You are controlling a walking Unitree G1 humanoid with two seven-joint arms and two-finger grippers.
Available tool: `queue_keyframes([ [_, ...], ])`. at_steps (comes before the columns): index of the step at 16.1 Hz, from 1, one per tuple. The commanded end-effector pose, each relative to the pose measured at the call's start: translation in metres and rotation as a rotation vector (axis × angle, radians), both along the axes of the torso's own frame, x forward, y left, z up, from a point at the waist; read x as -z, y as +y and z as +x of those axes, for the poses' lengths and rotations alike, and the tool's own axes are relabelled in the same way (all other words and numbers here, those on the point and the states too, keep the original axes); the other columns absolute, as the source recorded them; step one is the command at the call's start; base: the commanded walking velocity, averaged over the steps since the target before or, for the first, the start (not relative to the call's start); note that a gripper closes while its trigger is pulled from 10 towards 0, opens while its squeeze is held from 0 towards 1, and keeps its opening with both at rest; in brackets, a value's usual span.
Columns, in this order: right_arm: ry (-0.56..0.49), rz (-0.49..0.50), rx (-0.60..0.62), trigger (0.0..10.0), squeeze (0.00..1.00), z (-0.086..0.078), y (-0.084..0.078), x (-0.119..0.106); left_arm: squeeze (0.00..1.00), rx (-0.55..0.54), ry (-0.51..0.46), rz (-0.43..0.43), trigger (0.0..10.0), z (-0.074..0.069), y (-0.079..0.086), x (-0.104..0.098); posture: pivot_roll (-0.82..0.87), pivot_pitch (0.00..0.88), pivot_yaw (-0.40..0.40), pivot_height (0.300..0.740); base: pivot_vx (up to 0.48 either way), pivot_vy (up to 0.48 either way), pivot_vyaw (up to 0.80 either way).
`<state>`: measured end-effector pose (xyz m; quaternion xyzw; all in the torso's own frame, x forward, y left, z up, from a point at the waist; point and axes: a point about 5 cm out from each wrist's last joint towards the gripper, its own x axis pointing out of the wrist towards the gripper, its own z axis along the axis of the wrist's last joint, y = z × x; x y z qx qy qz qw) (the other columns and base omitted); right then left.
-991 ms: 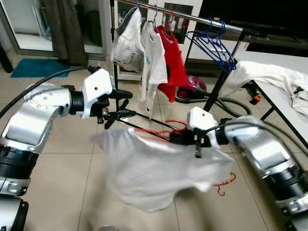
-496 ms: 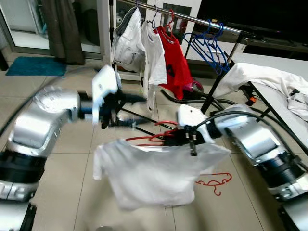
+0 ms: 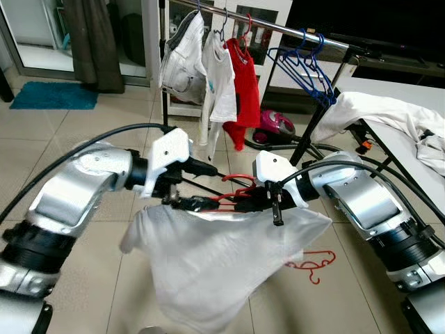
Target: Hang hanger
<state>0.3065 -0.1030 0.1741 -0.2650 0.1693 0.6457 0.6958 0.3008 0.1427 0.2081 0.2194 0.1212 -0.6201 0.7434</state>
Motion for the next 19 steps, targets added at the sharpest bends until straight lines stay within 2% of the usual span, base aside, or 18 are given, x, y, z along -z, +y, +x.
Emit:
queue_keyframes([
  [1,-0.017,0.015,0.005,10.0,0.00,0.000,-0.002,-0.007,0.00,0.006,-0.017,0.017,0.0,0.004,-0.005,0.000,0.06,0.000,-0.131,0.740,0.000,0.000,0.00],
  [7,0.000,0.037,0.019,10.0,0.00,-0.005,-0.002,-0.003,0.00,0.093,0.051,0.083,0.0,0.003,-0.012,0.012,0.05,0.000,-0.096,0.740,0.000,0.000,0.00],
  [13,0.003,0.045,0.019,10.0,0.00,-0.007,0.001,-0.003,0.00,0.106,0.033,0.172,0.0,0.011,-0.014,0.022,0.05,0.000,-0.081,0.740,0.000,0.000,0.00],
  [19,0.010,0.050,0.002,10.0,0.00,-0.010,0.002,-0.004,0.00,0.114,0.026,0.140,0.0,0.013,-0.017,0.021,0.06,0.000,-0.086,0.740,0.000,0.000,0.00],
])
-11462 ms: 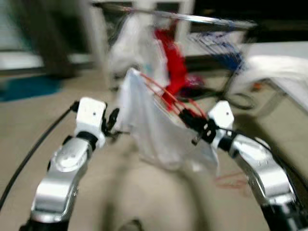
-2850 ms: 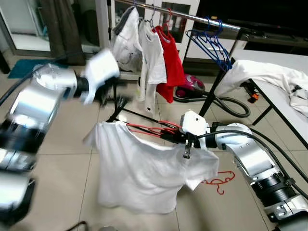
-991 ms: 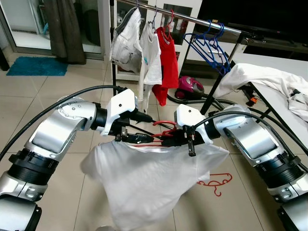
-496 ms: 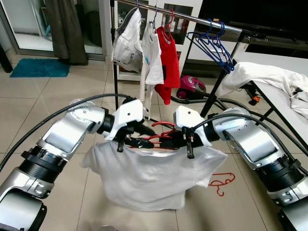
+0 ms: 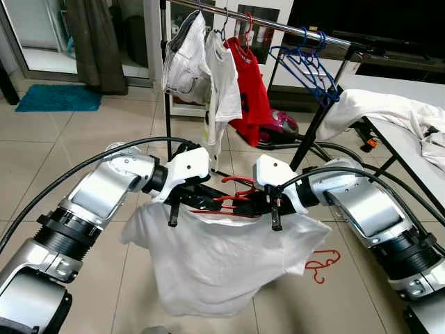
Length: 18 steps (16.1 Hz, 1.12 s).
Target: Hang hanger
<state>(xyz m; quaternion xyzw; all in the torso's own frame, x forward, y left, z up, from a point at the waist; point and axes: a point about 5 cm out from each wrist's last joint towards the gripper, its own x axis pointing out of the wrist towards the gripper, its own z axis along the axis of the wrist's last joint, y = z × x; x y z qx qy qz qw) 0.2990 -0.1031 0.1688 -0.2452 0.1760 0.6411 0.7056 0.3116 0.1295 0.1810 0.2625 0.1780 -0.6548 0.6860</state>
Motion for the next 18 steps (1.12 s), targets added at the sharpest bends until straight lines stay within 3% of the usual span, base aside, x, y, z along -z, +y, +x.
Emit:
queue_keyframes([
  [1,-0.019,0.029,-0.029,10.0,0.00,-0.002,0.003,-0.009,0.00,0.009,-0.032,-0.017,0.0,0.002,-0.004,-0.006,0.06,0.000,-0.086,0.740,0.000,0.000,0.00],
  [2,-0.012,0.034,-0.033,10.0,0.00,-0.003,0.003,-0.009,0.00,0.013,-0.032,-0.026,0.0,0.001,-0.005,-0.006,0.06,0.000,-0.087,0.740,0.000,0.000,0.00],
  [3,0.001,0.046,-0.035,10.0,1.00,-0.003,0.003,-0.011,0.00,0.014,-0.035,-0.035,0.0,0.001,-0.005,-0.007,0.06,0.000,-0.087,0.740,0.000,0.000,0.00],
  [10,-0.025,0.084,-0.009,10.0,1.00,0.002,-0.008,-0.021,0.00,0.013,-0.016,-0.046,0.0,-0.003,0.000,-0.006,0.06,0.000,-0.088,0.740,0.000,0.000,0.00],
  [14,-0.081,0.147,0.047,10.0,1.00,0.012,-0.033,-0.047,0.00,-0.033,0.006,-0.019,0.0,-0.002,0.011,0.004,0.06,0.000,-0.088,0.740,0.000,0.000,0.00],
  [18,-0.157,0.155,0.178,10.0,1.00,0.018,-0.058,-0.053,0.00,-0.083,-0.004,-0.046,0.0,-0.002,0.018,0.003,0.06,0.000,-0.094,0.740,0.000,0.000,0.00],
])
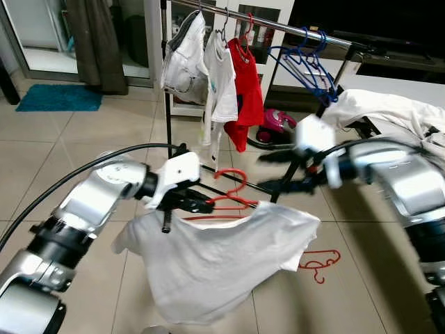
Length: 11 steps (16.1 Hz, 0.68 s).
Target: Hang hanger
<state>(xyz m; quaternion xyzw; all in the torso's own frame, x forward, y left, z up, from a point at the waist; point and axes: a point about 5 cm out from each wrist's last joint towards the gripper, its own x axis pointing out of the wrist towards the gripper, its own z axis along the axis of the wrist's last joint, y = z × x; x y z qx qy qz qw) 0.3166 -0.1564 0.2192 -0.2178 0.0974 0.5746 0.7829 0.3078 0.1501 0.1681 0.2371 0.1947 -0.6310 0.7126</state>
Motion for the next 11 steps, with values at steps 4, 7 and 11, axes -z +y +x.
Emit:
queue_keyframes([
  [4,0.001,0.120,0.122,10.0,1.00,-0.011,-0.020,0.012,0.00,0.059,-0.001,-0.010,0.0,-0.016,0.023,-0.018,0.06,0.000,-0.088,0.740,0.000,0.000,0.00],
  [7,0.060,0.093,0.111,10.0,0.74,-0.018,-0.029,0.030,0.00,0.071,-0.007,0.017,0.0,-0.019,0.038,-0.029,0.06,0.000,-0.092,0.740,0.000,0.000,0.00],
  [11,0.130,0.107,0.055,10.0,0.00,-0.031,-0.030,0.052,0.00,0.036,0.001,0.050,0.0,-0.020,0.052,-0.032,0.07,0.000,-0.100,0.740,0.000,0.000,0.00],
])
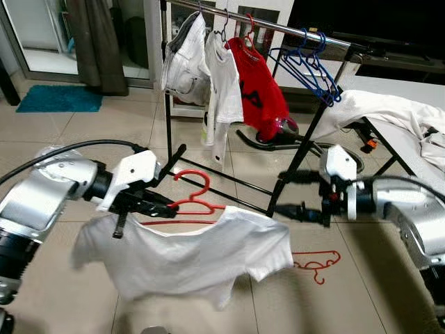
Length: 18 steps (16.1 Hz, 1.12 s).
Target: Hang hanger
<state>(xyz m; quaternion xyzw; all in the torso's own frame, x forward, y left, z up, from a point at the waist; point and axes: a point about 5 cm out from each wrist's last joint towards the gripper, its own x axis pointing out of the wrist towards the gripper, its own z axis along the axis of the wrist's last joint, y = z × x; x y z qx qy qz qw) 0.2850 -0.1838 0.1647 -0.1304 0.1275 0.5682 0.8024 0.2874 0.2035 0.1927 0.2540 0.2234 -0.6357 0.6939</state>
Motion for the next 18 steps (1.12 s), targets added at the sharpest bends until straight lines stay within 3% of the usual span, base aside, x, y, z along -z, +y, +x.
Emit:
queue_keyframes([
  [1,-0.001,-0.009,-0.017,10.0,0.00,-0.002,-0.003,0.000,0.00,0.013,-0.026,-0.018,0.0,0.000,0.000,-0.008,0.07,0.000,-0.100,0.740,0.000,0.000,0.00],
  [6,0.044,-0.138,0.108,10.0,0.00,0.004,-0.014,0.031,0.00,0.004,-0.023,-0.013,0.0,0.000,0.005,-0.009,0.07,0.000,-0.108,0.740,0.000,0.000,0.00],
  [10,0.074,-0.092,0.078,10.0,0.00,-0.004,-0.013,0.032,0.00,-0.041,-0.027,-0.008,0.0,0.004,0.014,-0.012,0.07,0.000,-0.108,0.740,0.000,0.000,0.00],
  [15,0.066,-0.055,0.104,10.0,0.00,-0.001,-0.012,0.031,0.00,-0.107,-0.061,0.014,0.0,0.013,0.023,-0.011,0.07,0.000,-0.112,0.740,0.000,0.000,0.00],
  [18,0.104,-0.053,0.146,10.0,0.00,0.000,-0.006,0.042,0.00,-0.102,-0.077,-0.050,0.0,0.017,0.015,-0.016,0.07,0.000,-0.112,0.740,0.000,0.000,0.00],
])
